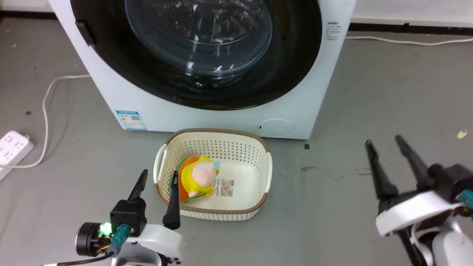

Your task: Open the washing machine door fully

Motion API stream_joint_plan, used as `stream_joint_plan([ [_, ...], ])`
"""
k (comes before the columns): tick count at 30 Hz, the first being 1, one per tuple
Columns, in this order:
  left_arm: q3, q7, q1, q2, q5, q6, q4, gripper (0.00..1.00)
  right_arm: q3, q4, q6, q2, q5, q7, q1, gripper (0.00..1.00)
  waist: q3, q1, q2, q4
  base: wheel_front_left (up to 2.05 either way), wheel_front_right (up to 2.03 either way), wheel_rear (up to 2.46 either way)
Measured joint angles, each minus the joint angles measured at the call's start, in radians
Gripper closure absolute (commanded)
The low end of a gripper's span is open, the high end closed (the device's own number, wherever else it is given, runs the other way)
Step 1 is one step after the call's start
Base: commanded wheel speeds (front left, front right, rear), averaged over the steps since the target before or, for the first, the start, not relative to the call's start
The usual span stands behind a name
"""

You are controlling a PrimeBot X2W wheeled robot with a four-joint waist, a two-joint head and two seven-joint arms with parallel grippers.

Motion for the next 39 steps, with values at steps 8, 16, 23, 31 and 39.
stream_joint_plan([
  [8, -0.027, -0.016, -0.019, 0.0, -0.01, 0.009, 0.0, 0.0, -0.008, 0.023, 0.0, -0.027, 0.078, 0.009, -0.095, 0.0, 0.031, -0.0001, 0.0, 0.021, 0.0, 0.0, 0.0],
  [16, -0.061, -0.034, -0.047, 0.0, -0.028, 0.023, -0.001, 0.0, -0.04, 0.076, 0.0, -0.039, 0.196, 0.048, -0.239, 1.0, 0.08, -0.0001, 0.0, 0.048, 0.0, 0.0, 0.0],
  [23, -0.092, -0.051, -0.078, 0.0, -0.046, 0.039, -0.004, 0.0, -0.076, 0.177, 0.0, -0.05, 0.305, 0.127, -0.396, 1.0, 0.134, -0.0001, 0.0, 0.083, 0.0, 0.0, 0.0],
  [31, -0.118, -0.068, -0.095, 0.0, -0.061, 0.053, -0.004, 0.0, -0.128, 0.291, 0.0, -0.044, 0.411, 0.203, -0.539, 1.0, 0.174, -0.0001, 0.0, 0.107, 0.0, 0.0, 0.0],
  [39, -0.15, -0.087, -0.122, 0.0, -0.081, 0.066, -0.009, 0.0, -0.187, 0.474, 0.0, -0.05, 0.513, 0.327, -0.724, 1.0, 0.222, 0.0, 0.0, 0.143, 0.0, 0.0, 0.0],
])
